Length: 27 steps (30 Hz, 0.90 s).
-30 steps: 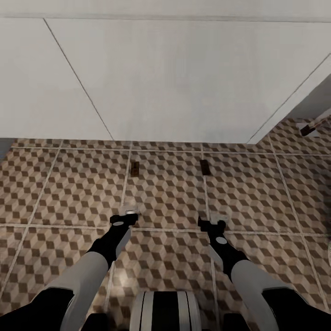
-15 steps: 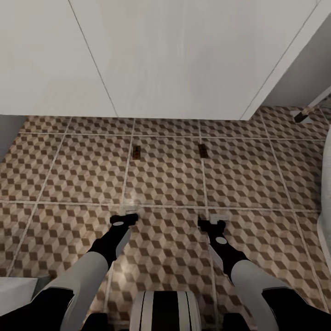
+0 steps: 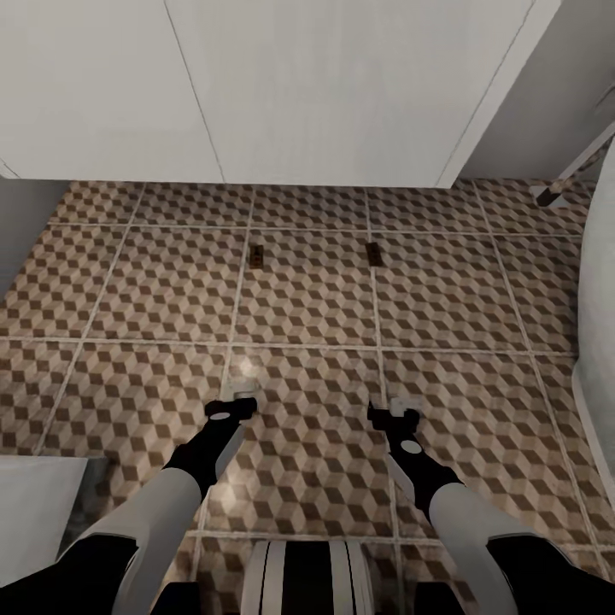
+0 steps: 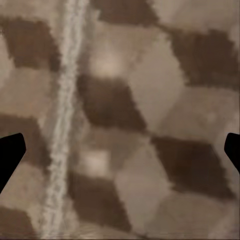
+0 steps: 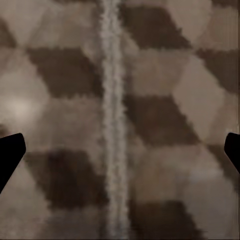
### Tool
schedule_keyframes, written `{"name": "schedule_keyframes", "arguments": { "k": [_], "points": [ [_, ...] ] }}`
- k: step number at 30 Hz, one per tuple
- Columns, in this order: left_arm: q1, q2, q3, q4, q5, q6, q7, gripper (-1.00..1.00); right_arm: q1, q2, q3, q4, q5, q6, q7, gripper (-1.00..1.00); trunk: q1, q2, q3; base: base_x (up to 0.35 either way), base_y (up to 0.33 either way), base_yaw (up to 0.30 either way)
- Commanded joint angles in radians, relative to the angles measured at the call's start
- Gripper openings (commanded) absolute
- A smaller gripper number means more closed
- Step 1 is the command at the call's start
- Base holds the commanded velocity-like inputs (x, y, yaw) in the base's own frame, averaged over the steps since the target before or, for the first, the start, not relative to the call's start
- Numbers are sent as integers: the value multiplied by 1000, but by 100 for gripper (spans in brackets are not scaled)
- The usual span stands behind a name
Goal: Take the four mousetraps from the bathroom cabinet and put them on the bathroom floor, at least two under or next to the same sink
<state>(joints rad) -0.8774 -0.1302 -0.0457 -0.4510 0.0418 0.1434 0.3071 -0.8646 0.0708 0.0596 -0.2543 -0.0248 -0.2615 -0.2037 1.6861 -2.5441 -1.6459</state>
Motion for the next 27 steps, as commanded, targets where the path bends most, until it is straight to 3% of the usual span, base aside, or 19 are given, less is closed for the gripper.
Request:
{"name": "schedule_keyframes", "arguments": {
  "k": [1, 27],
  "points": [
    [0, 0, -5, -1, 5, 6, 6, 100, -1, 0, 6, 1, -3, -2, -6, 100, -1, 0, 0, -174, 0, 0],
    [0, -2, -4, -1, 6, 3, 6, 100, -1, 0, 5, 1, -4, -2, -7, 100, -1, 0, 0, -32, 0, 0]
  ]
}}
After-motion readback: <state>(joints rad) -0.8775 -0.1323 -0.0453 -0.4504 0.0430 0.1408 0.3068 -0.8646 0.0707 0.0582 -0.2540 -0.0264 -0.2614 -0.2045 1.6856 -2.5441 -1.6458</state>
